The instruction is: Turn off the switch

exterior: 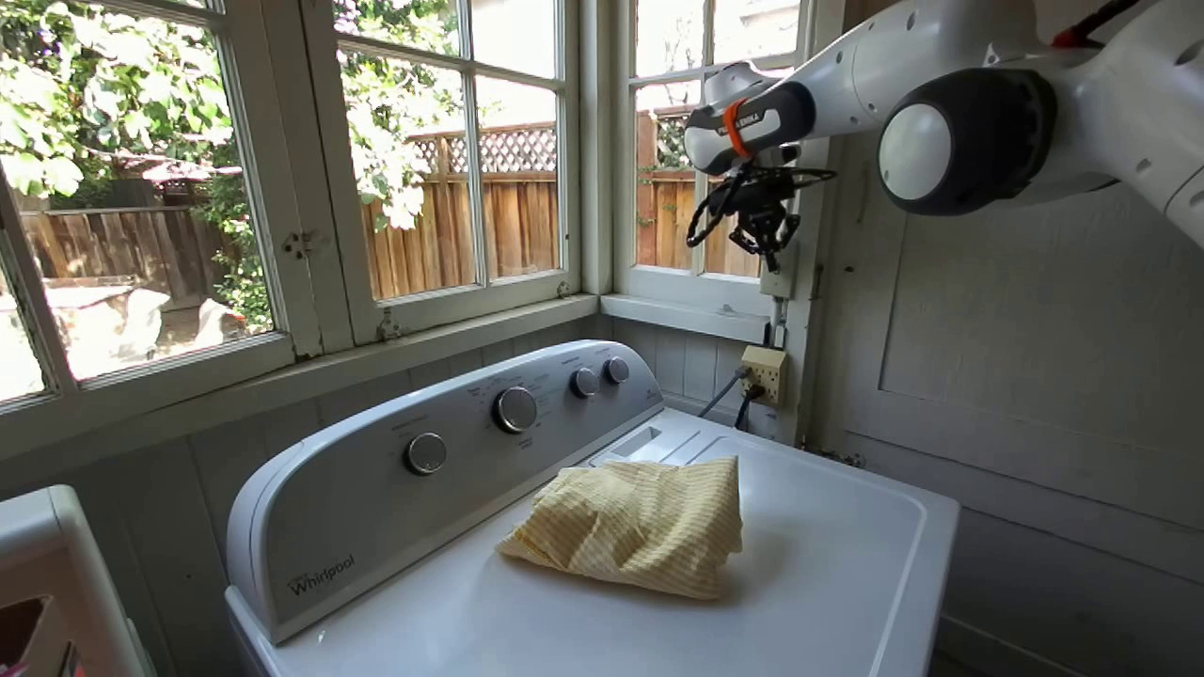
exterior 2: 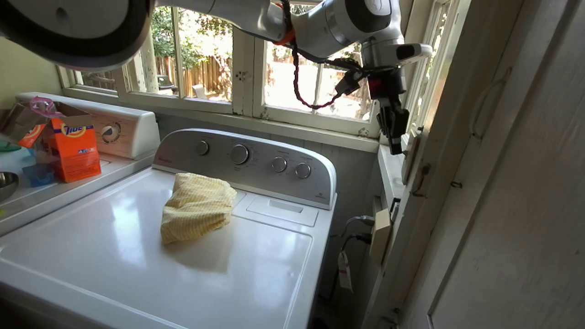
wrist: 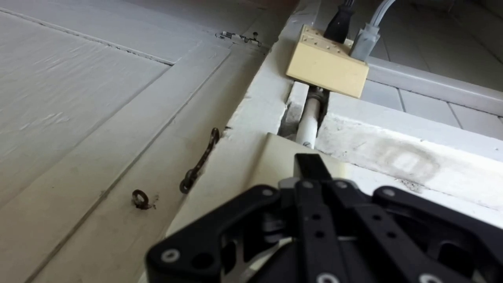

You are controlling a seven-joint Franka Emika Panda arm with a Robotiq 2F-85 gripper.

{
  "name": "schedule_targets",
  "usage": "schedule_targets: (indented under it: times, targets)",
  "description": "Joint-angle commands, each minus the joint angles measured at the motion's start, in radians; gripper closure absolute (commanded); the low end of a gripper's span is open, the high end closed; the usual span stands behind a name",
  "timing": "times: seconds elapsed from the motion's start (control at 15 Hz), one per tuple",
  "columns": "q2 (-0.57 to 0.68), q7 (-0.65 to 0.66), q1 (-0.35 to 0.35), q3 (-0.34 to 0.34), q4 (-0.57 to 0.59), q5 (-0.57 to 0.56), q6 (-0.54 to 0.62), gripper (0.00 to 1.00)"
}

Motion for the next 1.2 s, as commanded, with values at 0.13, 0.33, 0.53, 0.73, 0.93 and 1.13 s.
schedule_targets:
  times: [0.13, 0.33, 0.53, 0.73, 0.93, 1.13]
  targets:
    - [0.060, -0.004, -0.022, 0.005, 0.048, 0.018, -0.046, 1.00]
    - [0.061, -0.010, -0.024, 0.009, 0.048, 0.019, -0.063, 1.00]
    - [0.038, -0.038, -0.018, 0.015, 0.048, 0.020, -0.131, 1.00]
    - [0.015, -0.064, -0.022, 0.036, 0.073, 0.035, -0.191, 1.00]
    - [0.011, -0.049, -0.034, 0.050, 0.119, 0.059, -0.209, 1.00]
    - [0.015, -0.042, -0.040, 0.053, 0.148, 0.074, -0.214, 1.00]
